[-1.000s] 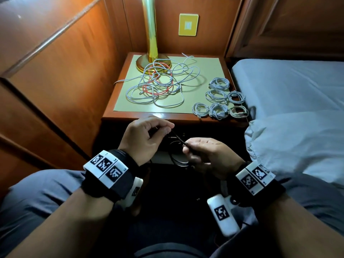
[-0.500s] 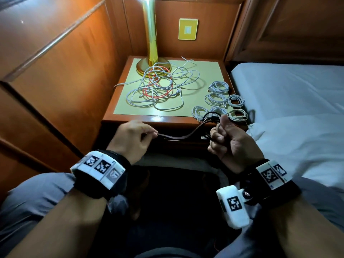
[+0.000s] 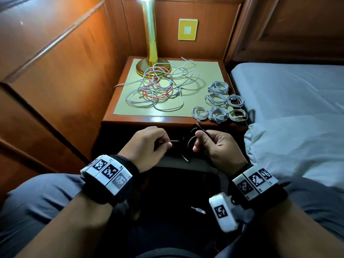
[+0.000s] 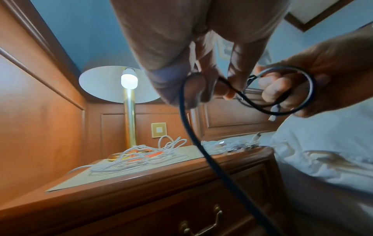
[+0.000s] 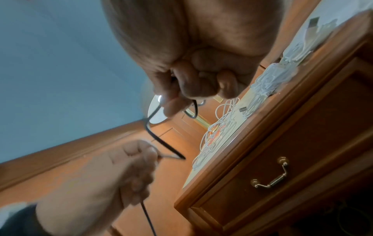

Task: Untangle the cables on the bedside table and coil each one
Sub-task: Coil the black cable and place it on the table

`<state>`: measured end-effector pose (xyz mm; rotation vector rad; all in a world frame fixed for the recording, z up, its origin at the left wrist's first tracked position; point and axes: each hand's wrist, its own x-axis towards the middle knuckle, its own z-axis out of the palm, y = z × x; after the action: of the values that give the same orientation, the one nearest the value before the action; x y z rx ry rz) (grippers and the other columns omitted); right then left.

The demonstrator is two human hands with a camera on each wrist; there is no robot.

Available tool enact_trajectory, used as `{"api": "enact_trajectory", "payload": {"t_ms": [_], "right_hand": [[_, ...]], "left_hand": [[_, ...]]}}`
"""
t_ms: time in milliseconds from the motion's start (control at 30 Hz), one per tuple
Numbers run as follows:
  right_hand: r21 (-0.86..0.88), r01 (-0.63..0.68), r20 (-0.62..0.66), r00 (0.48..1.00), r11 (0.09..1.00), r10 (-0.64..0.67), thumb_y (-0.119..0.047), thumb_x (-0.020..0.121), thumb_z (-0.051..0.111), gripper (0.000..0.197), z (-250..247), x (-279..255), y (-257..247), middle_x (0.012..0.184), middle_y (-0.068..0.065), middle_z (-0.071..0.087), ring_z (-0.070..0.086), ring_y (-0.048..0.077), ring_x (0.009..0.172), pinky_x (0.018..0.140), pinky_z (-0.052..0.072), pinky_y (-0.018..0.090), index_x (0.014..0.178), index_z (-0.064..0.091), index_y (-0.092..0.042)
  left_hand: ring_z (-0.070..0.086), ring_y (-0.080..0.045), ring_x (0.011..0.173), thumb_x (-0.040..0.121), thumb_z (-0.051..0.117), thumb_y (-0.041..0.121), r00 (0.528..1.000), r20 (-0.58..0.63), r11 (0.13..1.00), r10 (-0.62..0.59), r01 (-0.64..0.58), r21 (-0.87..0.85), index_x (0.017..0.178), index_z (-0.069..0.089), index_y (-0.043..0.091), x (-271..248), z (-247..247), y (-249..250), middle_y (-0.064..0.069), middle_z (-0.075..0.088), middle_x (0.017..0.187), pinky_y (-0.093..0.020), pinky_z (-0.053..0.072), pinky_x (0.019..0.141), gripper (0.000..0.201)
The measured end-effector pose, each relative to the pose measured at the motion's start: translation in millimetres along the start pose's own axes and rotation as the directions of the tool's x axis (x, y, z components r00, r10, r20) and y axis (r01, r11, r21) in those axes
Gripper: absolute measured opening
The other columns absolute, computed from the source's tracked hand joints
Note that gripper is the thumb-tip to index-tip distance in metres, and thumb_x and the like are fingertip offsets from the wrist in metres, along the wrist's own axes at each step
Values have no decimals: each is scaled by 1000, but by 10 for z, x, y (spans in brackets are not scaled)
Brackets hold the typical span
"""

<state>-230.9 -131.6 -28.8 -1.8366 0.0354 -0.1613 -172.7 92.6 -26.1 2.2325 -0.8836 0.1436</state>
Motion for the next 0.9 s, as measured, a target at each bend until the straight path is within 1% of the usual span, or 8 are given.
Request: {"api": "enact_trajectory", "payload": {"t_ms": [100, 267, 367, 433, 500, 600, 700, 900], "right_hand": [[270, -163, -69, 980, 949, 188, -37, 96, 55, 39, -53, 27, -60, 63, 7, 62, 39, 7, 40, 44, 30, 17, 70, 61, -8], [679, -397, 217, 912, 618, 348, -42, 94, 47, 31, -81, 15, -153, 57, -4, 43, 29, 6, 35, 47, 30, 21, 81, 53, -15], [738, -460, 345, 886, 493, 310, -39, 97, 43, 28, -71, -2, -170, 55, -6, 39, 27, 5, 33, 50, 25, 22, 82, 51, -16], [778, -450, 359, 891, 438, 276, -39, 98, 41, 28, -134, 26, -170, 53, -7, 38, 28, 4, 32, 53, 24, 24, 82, 50, -19], [811, -426, 349, 902, 402, 253, -39, 99, 39, 28, -220, 55, -183, 51, -7, 37, 29, 2, 31, 54, 29, 22, 81, 50, -21], [834, -403, 338, 913, 377, 227, -40, 100, 38, 33, -301, 57, -194, 50, -7, 35, 30, 3, 31, 56, 31, 21, 75, 54, -24], [885, -294, 217, 946, 361, 239, -38, 105, 34, 36, -407, 95, -212, 51, -8, 34, 31, 2, 33, 53, 29, 21, 75, 48, -27], [893, -70, -93, 938, 445, 334, -34, 105, 41, 25, -706, 164, -140, 58, -11, 42, 38, 2, 44, 50, 34, 22, 83, 50, -28]], "left_hand": [[55, -5, 85, 84, 74, 23, 982, 72, 984, -173, 170, 50, 100, 70, 26, -33, -20, -158, 12, 57, 93, -27, 48, 80, 16], [58, -6, 114, 74, 64, 60, 940, 265, 971, -215, 234, -42, 129, 59, 35, -70, 137, 7, 15, 60, 123, -36, 47, 103, 61], [60, -2, 116, 84, 68, 41, 953, 278, 936, -120, 202, -288, 105, 67, 26, -65, 251, 126, 15, 67, 116, -33, 45, 105, 25], [64, 0, 107, 91, 68, 22, 948, 298, 879, -112, 235, -415, 90, 63, 17, -60, 255, 199, 17, 71, 103, -29, 48, 93, 6], [67, -10, 104, 93, 66, 9, 940, 306, 777, -149, 303, -552, 91, 54, 7, -65, 261, 253, 4, 73, 105, -24, 49, 86, 12], [64, -19, 89, 88, 67, 11, 946, 278, 668, -166, 315, -674, 94, 47, 8, -48, 226, 318, -12, 67, 93, -31, 50, 83, 21], [65, -19, 73, 89, 68, 12, 941, 248, 725, -230, 336, -601, 95, 50, 10, 11, 137, 235, -7, 63, 81, -37, 51, 76, 19], [56, -15, 63, 90, 72, 21, 917, -119, 916, -380, 356, -183, 84, 69, 25, 76, -21, -175, 2, 65, 76, -28, 48, 66, 8]]}}
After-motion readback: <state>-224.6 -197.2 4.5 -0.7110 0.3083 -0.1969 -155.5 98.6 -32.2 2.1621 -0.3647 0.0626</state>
